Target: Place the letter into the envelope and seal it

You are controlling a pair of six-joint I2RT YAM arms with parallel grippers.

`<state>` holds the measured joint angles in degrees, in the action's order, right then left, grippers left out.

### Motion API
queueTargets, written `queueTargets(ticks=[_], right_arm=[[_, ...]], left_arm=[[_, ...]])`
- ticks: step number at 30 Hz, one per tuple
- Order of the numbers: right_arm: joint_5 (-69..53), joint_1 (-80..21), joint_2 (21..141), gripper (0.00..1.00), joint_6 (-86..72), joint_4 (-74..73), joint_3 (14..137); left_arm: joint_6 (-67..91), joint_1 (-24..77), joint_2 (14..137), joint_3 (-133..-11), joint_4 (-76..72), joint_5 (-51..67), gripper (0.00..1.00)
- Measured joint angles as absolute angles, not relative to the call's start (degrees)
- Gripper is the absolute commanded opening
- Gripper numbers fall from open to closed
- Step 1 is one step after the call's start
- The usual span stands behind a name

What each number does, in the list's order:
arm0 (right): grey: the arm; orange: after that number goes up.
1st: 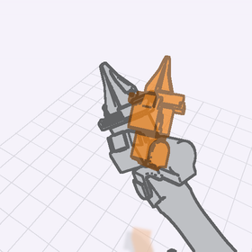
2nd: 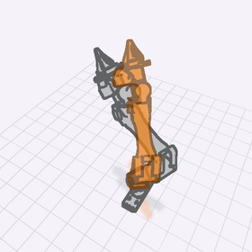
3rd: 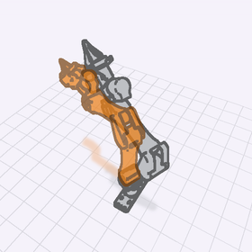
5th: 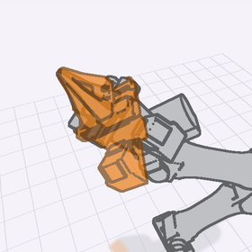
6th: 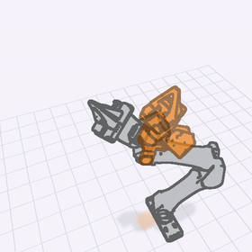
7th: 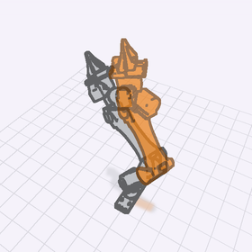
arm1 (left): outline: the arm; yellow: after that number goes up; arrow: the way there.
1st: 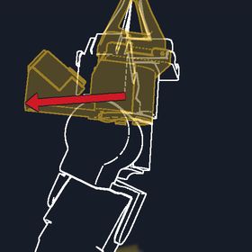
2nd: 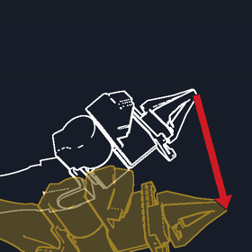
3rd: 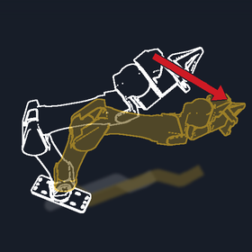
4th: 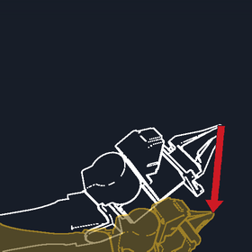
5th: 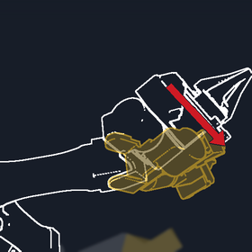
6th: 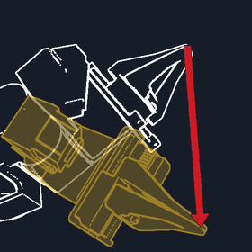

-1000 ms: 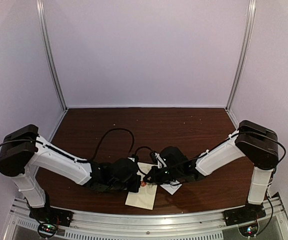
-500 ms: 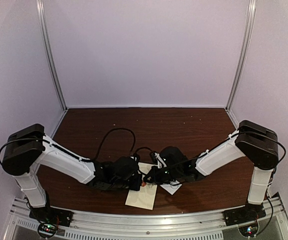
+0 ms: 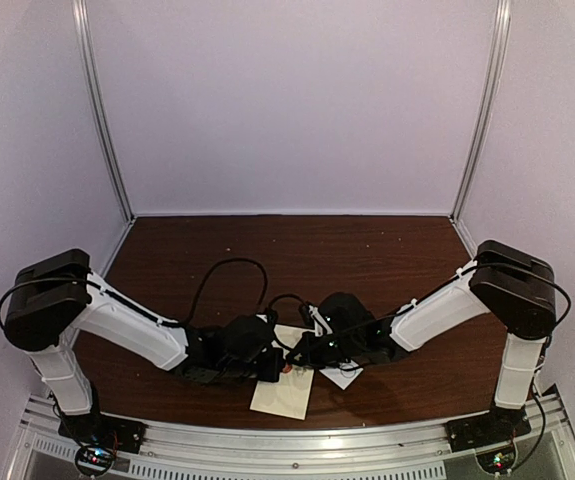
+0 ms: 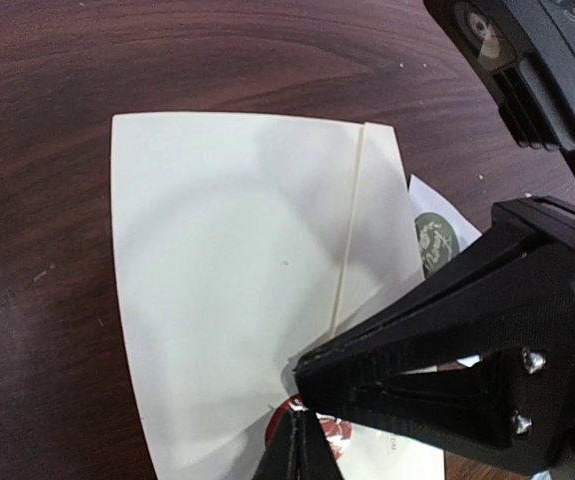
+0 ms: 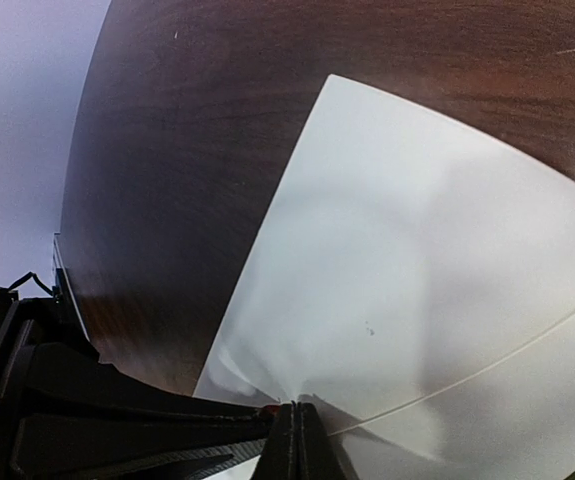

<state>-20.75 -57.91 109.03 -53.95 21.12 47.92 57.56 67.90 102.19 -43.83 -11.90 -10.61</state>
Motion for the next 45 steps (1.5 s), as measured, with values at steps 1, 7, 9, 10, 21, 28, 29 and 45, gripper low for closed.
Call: queueTargets(ticks=[1, 7, 9, 10, 21, 28, 29, 45], right_arm=[[-20.8, -57.9, 109.0, 0.00, -53.9, 21.1, 47.9], [-20.8, -57.9, 109.0, 0.00, -53.9, 20.8, 48.1], [-20.7, -57.9, 109.0, 0.00, -53.9, 20.7, 48.1], [-20.7, -57.9, 109.0, 0.00, -53.9, 20.6, 48.2], [-19.5, -57.9, 106.2, 0.15, -51.9, 15.9, 48.3], [-15.9, -57.9, 95.9, 0.37, -49.8, 7.2, 48.4], [-15.2, -57.8, 93.9, 0.41, -49.4, 6.0, 48.4], [-3.9, -43.2, 71.0, 1.00, -38.4, -10.4, 48.5]], left_arm=[[57.7, 67.9, 102.1, -43.5, -12.3, -10.6, 0.00], [58.5, 67.9, 101.0, -41.7, -13.5, -10.6, 0.00], [58.6, 67.9, 100.9, -41.5, -13.7, -10.4, 0.00], [58.6, 67.9, 100.9, -41.3, -13.8, -10.4, 0.00], [58.6, 67.9, 99.8, -40.9, -13.0, -10.3, 0.00], [56.8, 67.9, 90.6, -42.6, -1.7, -13.4, 0.20], [56.5, 67.9, 88.5, -42.9, -0.5, -14.2, 0.27], [41.6, 48.0, 76.4, -51.9, 10.2, -10.3, 0.98]])
